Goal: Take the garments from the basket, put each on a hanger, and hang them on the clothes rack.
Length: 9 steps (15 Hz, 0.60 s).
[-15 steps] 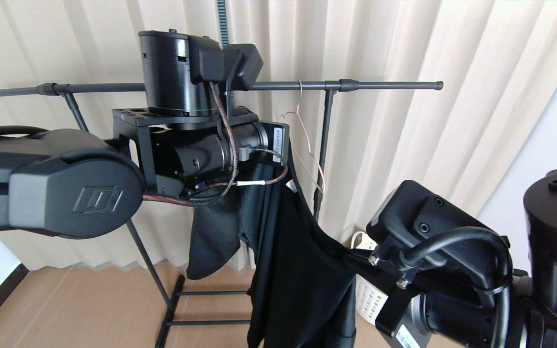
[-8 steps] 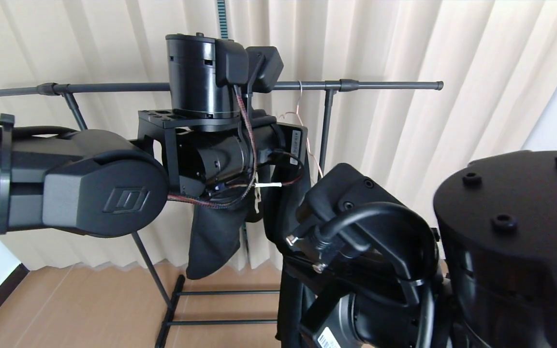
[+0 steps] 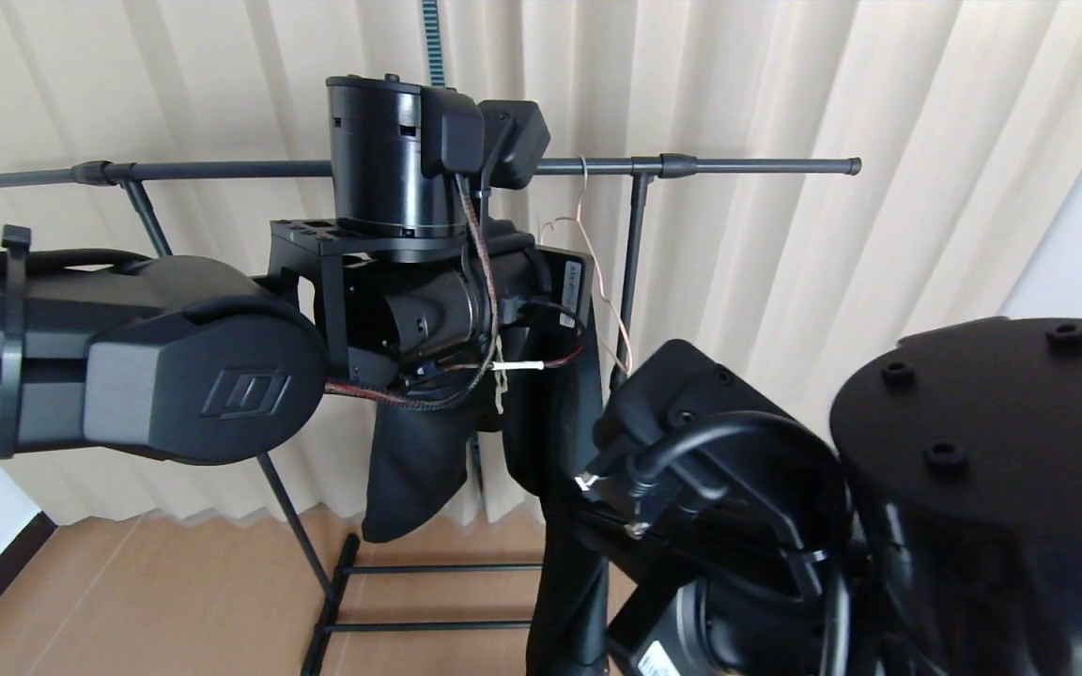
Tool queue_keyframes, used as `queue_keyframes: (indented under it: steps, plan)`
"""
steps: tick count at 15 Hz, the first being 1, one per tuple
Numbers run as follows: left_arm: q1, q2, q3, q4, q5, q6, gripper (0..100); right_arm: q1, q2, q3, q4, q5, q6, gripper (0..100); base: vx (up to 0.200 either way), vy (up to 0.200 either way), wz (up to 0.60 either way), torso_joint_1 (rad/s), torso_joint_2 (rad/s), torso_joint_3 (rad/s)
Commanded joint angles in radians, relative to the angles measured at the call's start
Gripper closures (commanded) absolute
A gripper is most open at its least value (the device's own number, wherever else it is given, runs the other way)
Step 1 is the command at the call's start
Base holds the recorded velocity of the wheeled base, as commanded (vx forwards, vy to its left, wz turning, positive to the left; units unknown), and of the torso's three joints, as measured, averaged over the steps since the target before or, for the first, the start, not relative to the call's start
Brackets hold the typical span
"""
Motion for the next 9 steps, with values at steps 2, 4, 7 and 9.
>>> queue_keyframes:
  steps: [2,4,7,9]
  plan:
    - [0.015,-0.044,0.017,0.104,0.0,-0.002,100,-0.162,-0.11,0.097,0.043,-0.002,-0.016,100,0.0,0.0,0.0,0.0,0.0,0.0]
    - [0.018,-0.082,0.06,0.118,0.0,-0.002,100,-0.249,-0.101,0.079,0.04,-0.003,-0.039,100,0.0,0.0,0.0,0.0,0.0,0.0]
    - [0.018,-0.138,0.166,0.119,0.0,-0.002,100,-0.338,-0.016,-0.05,0.034,-0.003,-0.067,100,0.0,0.0,0.0,0.0,0.0,0.0]
    - [0.012,-0.182,0.24,0.121,-0.001,-0.002,100,-0.376,0.056,-0.153,0.035,-0.005,-0.068,100,0.0,0.0,0.0,0.0,0.0,0.0]
